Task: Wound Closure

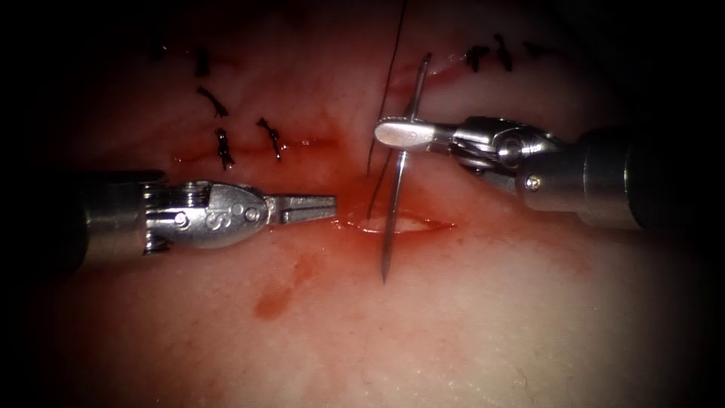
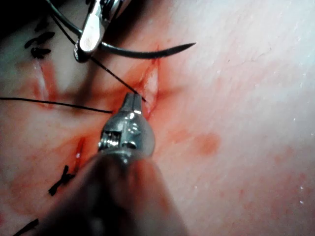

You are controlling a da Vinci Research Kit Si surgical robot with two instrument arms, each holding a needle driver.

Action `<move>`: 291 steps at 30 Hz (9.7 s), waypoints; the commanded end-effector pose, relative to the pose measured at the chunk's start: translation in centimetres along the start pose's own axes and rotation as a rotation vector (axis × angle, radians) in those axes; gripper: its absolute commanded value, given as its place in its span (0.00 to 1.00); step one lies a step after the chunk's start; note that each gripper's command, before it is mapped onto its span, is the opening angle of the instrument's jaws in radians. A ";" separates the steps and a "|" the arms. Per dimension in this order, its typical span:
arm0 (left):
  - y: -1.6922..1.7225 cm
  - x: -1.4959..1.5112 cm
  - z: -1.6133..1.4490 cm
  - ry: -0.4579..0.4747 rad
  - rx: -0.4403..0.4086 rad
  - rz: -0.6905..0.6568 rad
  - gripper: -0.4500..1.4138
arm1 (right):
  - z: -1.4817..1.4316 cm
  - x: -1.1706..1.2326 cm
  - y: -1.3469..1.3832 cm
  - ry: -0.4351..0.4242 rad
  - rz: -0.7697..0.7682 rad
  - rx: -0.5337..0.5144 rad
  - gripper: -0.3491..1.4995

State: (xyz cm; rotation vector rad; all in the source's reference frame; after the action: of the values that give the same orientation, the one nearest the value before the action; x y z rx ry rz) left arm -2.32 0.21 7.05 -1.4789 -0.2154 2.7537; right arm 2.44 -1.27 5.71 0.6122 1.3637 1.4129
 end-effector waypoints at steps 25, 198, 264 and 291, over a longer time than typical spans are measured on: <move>0.01 -0.28 0.79 -0.097 -0.236 0.008 0.00 | 0.14 -0.03 0.02 0.015 -0.366 0.029 0.00; 1.39 -0.45 0.14 -0.345 -0.161 0.056 0.00 | 0.62 -1.03 0.17 -0.428 0.489 0.223 0.00; 1.37 -0.56 0.09 -0.355 -0.179 0.065 0.00 | 0.53 -2.38 -0.77 -0.642 1.041 0.242 0.00; 1.39 -0.53 0.07 -0.357 -0.185 0.063 0.00 | 0.59 -1.72 -0.24 -0.090 0.465 0.167 0.99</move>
State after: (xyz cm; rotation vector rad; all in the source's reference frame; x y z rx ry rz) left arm -1.95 -1.22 7.31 -1.0204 -0.4439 3.1048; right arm 3.51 -2.65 6.07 1.1593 1.3182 1.6274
